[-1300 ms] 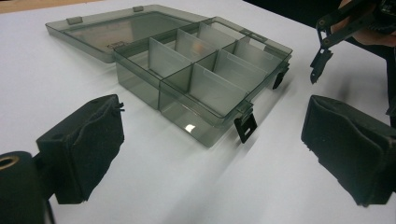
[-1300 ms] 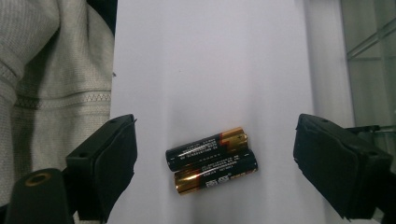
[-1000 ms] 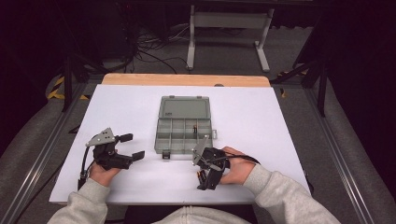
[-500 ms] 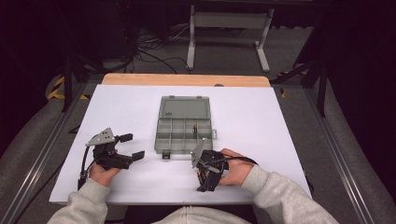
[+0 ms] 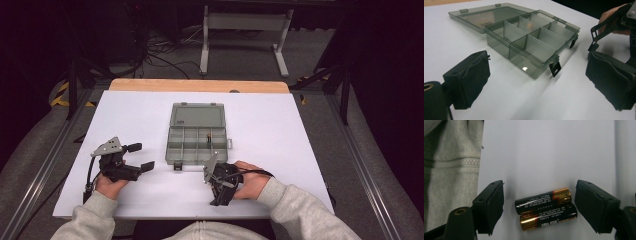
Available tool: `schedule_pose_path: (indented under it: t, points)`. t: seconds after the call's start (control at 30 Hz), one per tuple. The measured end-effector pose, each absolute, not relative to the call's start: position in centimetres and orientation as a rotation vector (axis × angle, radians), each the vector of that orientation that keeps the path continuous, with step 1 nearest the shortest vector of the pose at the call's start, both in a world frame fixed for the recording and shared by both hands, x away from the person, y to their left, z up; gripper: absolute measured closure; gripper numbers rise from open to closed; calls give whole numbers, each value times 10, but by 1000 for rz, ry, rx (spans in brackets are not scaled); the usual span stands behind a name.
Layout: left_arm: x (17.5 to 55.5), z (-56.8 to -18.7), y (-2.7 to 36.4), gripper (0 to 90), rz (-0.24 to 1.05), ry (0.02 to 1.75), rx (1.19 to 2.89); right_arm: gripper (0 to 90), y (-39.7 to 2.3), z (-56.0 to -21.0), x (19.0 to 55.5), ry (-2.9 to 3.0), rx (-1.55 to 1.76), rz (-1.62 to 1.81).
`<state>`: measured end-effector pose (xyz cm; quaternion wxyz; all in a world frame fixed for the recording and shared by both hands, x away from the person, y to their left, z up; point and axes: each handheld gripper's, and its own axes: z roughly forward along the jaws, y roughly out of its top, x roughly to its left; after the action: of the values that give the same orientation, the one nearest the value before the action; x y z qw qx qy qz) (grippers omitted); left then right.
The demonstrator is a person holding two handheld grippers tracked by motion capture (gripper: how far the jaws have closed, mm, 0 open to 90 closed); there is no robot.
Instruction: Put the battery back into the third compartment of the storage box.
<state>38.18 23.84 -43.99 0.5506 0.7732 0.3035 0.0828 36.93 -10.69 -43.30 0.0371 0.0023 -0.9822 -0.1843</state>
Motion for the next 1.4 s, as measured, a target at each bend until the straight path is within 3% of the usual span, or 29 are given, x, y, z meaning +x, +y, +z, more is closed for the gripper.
schedule_pose_path:
  t: [0.5,1.4]
  points:
    - [382,-440,239,60,191,718,1830,408,-109,-432,367,-3071,35,-586]
    - [382,-440,239,60,192,716,1832,417,-111,-403,378,-3076,4,-737]
